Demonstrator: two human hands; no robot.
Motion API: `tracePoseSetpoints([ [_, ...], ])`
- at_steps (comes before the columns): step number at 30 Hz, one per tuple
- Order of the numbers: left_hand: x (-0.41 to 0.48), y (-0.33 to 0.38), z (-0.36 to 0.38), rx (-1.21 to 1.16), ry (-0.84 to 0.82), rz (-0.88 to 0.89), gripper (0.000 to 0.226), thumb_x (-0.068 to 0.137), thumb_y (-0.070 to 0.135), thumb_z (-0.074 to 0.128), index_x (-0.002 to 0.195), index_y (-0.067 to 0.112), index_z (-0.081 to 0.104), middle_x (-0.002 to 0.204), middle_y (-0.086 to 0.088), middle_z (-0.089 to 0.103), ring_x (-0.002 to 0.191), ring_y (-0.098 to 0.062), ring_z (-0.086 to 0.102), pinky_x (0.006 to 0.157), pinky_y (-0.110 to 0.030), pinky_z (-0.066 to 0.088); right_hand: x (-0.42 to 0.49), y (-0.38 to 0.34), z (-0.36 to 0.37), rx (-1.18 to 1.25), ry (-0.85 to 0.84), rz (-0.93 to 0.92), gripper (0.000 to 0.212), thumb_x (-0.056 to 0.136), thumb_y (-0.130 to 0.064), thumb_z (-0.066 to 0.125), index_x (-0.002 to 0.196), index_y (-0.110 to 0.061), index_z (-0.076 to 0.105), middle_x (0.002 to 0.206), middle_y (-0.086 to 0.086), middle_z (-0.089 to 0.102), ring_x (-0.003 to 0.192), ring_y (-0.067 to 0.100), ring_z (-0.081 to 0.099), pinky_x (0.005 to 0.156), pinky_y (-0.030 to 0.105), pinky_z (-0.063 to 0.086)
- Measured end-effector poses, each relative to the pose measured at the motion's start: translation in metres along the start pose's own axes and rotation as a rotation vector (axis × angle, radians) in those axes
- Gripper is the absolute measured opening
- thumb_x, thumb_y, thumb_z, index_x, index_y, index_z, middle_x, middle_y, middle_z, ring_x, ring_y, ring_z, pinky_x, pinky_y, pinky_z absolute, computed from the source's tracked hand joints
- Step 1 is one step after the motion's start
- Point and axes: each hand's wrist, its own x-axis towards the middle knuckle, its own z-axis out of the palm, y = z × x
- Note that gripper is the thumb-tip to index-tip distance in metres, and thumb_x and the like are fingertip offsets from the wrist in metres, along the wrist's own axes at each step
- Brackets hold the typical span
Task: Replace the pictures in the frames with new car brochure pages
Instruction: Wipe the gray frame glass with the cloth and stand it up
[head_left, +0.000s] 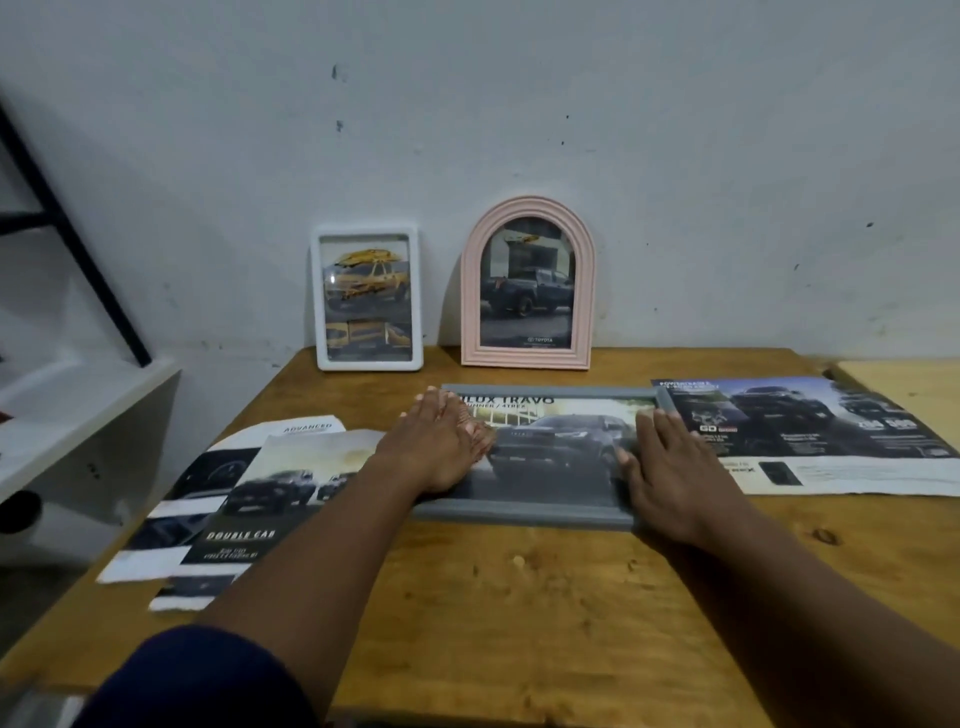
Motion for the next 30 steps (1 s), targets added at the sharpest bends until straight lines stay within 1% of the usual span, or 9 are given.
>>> tracePoseSetpoints([
  [6, 0.061, 0.014, -0.001, 0.01, -0.007, 0.03, 0.066, 0.105, 0.051, 0.013, 0.162, 0.023, -0.004, 0.169, -0.005, -0.014, 0.155, -0.024, -0.011, 0.126, -0.044, 0.0, 0.002, 0.0, 0.004, -0.031, 0.001, 0.025, 0.102, 0.072, -0.066, -0.023, 0.157, -0.012, -0.005, 0.165, 0.014, -0.006, 0.152, 0.027, -0.01, 0.122, 0.042, -0.003],
  [9, 0.081, 0.016, -0.001, -0.003, 0.021, 0.083, 0.065, 0.105, 0.053, 0.015, 0.162, 0.024, 0.005, 0.17, -0.004, -0.002, 0.156, -0.025, -0.004, 0.125, -0.044, 0.003, 0.002, 0.001, 0.005, -0.049, -0.001, 0.006, 0.108, 0.066, -0.071, -0.035, 0.156, -0.015, -0.014, 0.165, 0.012, -0.01, 0.151, 0.025, -0.014, 0.122, 0.041, -0.007],
  [14, 0.091, 0.026, -0.005, 0.067, 0.074, 0.181, 0.062, 0.105, 0.053, 0.021, 0.16, 0.025, 0.02, 0.166, -0.007, 0.022, 0.152, -0.028, 0.02, 0.123, -0.045, 0.017, 0.001, 0.001, 0.002, -0.008, -0.017, -0.02, 0.083, 0.08, -0.063, -0.015, 0.153, -0.024, -0.023, 0.165, 0.01, -0.013, 0.151, 0.025, -0.017, 0.122, 0.042, -0.006],
  [16, 0.087, 0.043, -0.002, 0.03, 0.047, 0.257, 0.064, 0.103, 0.057, 0.022, 0.16, 0.027, 0.02, 0.167, -0.004, 0.021, 0.152, -0.026, 0.019, 0.123, -0.049, 0.016, 0.0, 0.002, 0.002, -0.013, -0.03, -0.027, 0.083, 0.08, -0.063, -0.013, 0.153, -0.026, -0.024, 0.165, 0.01, -0.012, 0.151, 0.024, -0.017, 0.123, 0.043, -0.004],
  [19, 0.087, 0.081, 0.008, -0.025, 0.016, 0.38, 0.062, 0.105, 0.052, 0.024, 0.161, 0.026, 0.018, 0.169, -0.003, 0.015, 0.155, -0.024, 0.011, 0.125, -0.045, 0.01, 0.0, 0.003, 0.0, 0.02, -0.02, -0.043, 0.082, 0.084, -0.063, -0.003, 0.154, -0.025, -0.02, 0.166, 0.006, -0.008, 0.152, 0.022, -0.012, 0.123, 0.044, 0.001],
  [23, 0.089, 0.118, 0.005, -0.067, -0.028, 0.42, 0.056, 0.109, 0.044, 0.022, 0.162, 0.027, 0.016, 0.169, -0.001, 0.013, 0.156, -0.022, 0.007, 0.125, -0.038, 0.006, -0.001, 0.007, -0.009, 0.282, 0.085, -0.02, 0.07, 0.101, -0.045, 0.034, 0.157, -0.016, 0.004, 0.165, 0.005, 0.008, 0.152, 0.022, 0.005, 0.123, 0.039, 0.012],
  [26, 0.082, 0.108, -0.009, -0.286, -0.006, 0.358, 0.057, 0.109, 0.047, 0.02, 0.161, 0.032, 0.006, 0.169, 0.002, 0.009, 0.156, -0.02, 0.001, 0.123, -0.04, 0.003, 0.009, 0.004, -0.02, 0.241, 0.246, -0.049, 0.053, 0.101, -0.038, 0.037, 0.149, -0.014, 0.033, 0.159, 0.011, 0.026, 0.15, 0.028, 0.016, 0.12, 0.041, 0.019],
  [28, 0.073, 0.085, -0.015, -0.362, 0.109, 0.275, 0.058, 0.108, 0.046, 0.024, 0.161, 0.033, 0.005, 0.169, 0.003, 0.008, 0.155, -0.019, -0.001, 0.122, -0.043, 0.004, 0.032, -0.011, -0.025, 0.171, 0.237, -0.109, 0.05, 0.102, -0.04, 0.037, 0.147, -0.017, 0.036, 0.161, 0.009, 0.024, 0.151, 0.027, 0.011, 0.122, 0.045, 0.01],
  [30, 0.063, 0.055, -0.012, -0.279, 0.187, 0.207, 0.059, 0.108, 0.045, 0.025, 0.162, 0.029, 0.007, 0.169, 0.003, 0.005, 0.155, -0.017, -0.003, 0.122, -0.042, 0.003, 0.063, -0.032, -0.023, 0.104, 0.14, -0.198, 0.051, 0.103, -0.041, 0.036, 0.149, -0.019, 0.033, 0.163, 0.006, 0.02, 0.152, 0.025, 0.007, 0.122, 0.049, 0.006],
])
